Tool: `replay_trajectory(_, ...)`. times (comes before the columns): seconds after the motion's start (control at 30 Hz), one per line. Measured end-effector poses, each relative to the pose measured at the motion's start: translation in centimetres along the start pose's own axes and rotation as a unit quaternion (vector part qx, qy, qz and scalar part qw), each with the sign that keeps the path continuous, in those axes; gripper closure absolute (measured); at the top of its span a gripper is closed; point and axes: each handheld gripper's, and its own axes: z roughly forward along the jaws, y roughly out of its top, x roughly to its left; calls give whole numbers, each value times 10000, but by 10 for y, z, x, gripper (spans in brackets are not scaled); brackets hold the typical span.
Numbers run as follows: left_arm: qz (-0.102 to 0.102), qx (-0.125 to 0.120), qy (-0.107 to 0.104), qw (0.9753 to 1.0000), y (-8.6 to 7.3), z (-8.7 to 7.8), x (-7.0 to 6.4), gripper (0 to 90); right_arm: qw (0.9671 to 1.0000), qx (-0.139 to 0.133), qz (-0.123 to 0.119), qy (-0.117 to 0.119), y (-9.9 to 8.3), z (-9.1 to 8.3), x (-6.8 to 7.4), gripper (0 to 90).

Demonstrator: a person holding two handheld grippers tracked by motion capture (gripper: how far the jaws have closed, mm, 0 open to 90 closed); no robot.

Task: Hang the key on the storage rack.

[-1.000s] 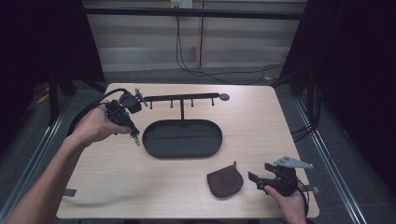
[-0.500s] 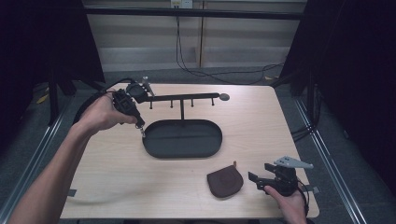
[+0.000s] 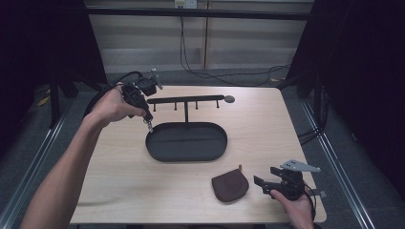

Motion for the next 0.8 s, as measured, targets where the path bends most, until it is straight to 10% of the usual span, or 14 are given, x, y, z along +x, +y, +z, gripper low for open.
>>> replay_trajectory(0.8,-297,-25,-48,9995,21,9,22,891,10000,-2,-18,44,0,0,0,193)
